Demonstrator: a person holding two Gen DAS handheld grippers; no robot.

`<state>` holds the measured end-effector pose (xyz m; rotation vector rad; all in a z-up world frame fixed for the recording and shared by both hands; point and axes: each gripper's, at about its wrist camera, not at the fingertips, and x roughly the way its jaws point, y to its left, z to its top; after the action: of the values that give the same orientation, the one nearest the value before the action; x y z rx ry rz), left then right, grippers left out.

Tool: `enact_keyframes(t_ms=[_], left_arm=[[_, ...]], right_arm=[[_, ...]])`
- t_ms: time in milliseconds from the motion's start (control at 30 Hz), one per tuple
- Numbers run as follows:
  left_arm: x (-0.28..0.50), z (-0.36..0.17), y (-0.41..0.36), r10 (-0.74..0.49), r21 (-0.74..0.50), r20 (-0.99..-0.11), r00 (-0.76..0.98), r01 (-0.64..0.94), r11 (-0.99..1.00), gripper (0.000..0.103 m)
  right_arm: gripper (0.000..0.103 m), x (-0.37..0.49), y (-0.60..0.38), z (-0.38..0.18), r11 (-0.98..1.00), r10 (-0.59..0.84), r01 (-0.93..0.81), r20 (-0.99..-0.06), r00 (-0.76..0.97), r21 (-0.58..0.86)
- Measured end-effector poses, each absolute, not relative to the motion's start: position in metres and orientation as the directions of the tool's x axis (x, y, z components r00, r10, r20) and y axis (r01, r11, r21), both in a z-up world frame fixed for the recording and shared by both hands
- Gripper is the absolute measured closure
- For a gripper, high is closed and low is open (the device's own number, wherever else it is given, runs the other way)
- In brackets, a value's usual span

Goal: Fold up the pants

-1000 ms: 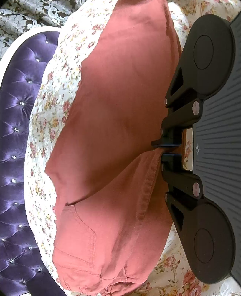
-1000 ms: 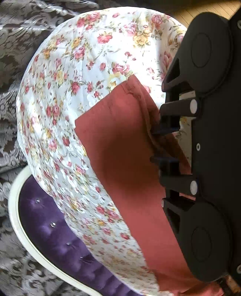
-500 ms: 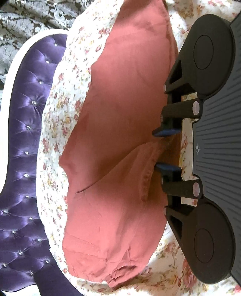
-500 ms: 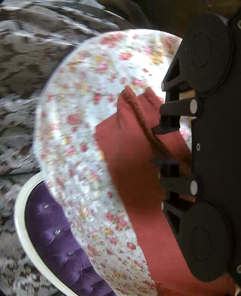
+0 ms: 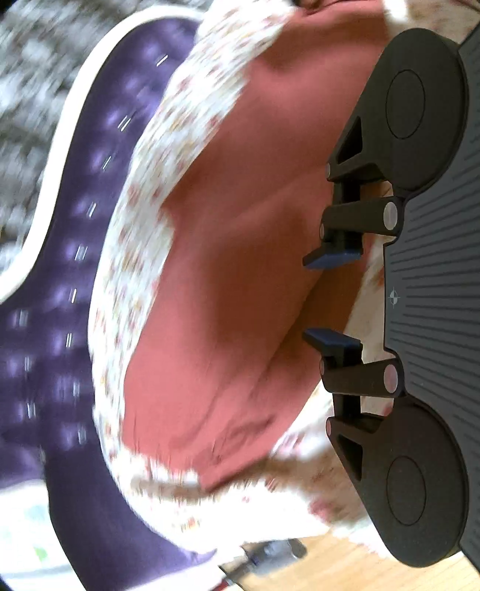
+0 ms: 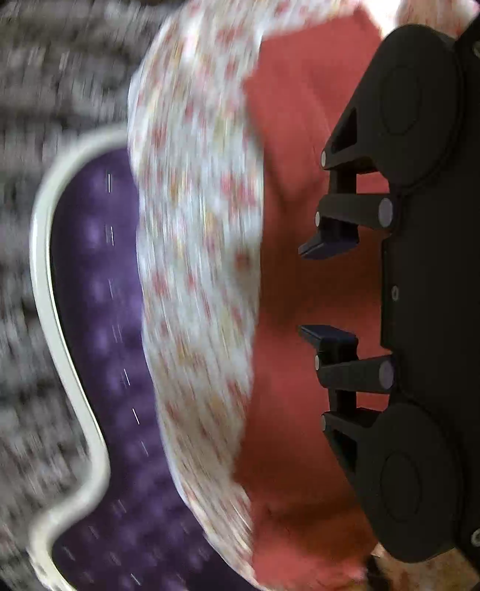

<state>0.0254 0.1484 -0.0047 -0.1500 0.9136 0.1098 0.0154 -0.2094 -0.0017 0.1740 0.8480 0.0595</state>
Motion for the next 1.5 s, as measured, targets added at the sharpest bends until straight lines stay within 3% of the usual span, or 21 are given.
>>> enact_keyframes(t_ms=[267,633,667,700,800,1033,1167,1367,1500], left_arm=[[0.078,-0.011,0.225,0.04,-0.198,-0.814,0.579,-0.342,0.919,0.057],[0.113,-0.047,0.238,-0.015,-0.262,-0.859,0.512,-0.415,0.871,0.056],[0.114,-0.046,0.238,-0.007,-0.264,-0.855,0.519,-0.423,0.867,0.062],[0.114,-0.046,0.237,0.001,-0.262,-0.849,0.528,-0.422,0.868,0.082],[0.112,-0.037,0.234,0.03,-0.234,-0.837,0.547,-0.406,0.884,0.094],[0.082,-0.003,0.231,0.1,-0.167,-0.797,0.595,-0.377,0.911,0.095],[0.071,-0.014,0.23,0.139,-0.105,-0.812,0.567,-0.376,0.921,0.095],[0.068,-0.047,0.242,0.116,-0.109,-0.854,0.507,-0.394,0.913,0.092],[0.059,-0.025,0.234,0.159,-0.058,-0.835,0.527,-0.371,0.927,0.089]], right_arm=[[0.053,0.037,-0.119,-0.015,0.93,0.367,-0.254,-0.7,0.612,0.266],[0.053,0.04,-0.073,-0.038,0.902,0.42,-0.33,-0.741,0.523,0.278],[0.053,0.039,-0.073,-0.039,0.902,0.419,-0.332,-0.744,0.521,0.276],[0.053,0.038,-0.073,-0.039,0.902,0.418,-0.333,-0.745,0.519,0.275],[0.053,0.039,-0.07,-0.041,0.902,0.419,-0.331,-0.747,0.515,0.278],[0.053,0.043,-0.071,-0.046,0.903,0.418,-0.32,-0.755,0.505,0.286],[0.053,0.046,-0.07,-0.054,0.906,0.41,-0.315,-0.769,0.49,0.282],[0.053,0.05,-0.071,-0.061,0.907,0.404,-0.315,-0.785,0.471,0.278],[0.053,0.054,-0.074,-0.053,0.901,0.416,-0.332,-0.775,0.476,0.28]])
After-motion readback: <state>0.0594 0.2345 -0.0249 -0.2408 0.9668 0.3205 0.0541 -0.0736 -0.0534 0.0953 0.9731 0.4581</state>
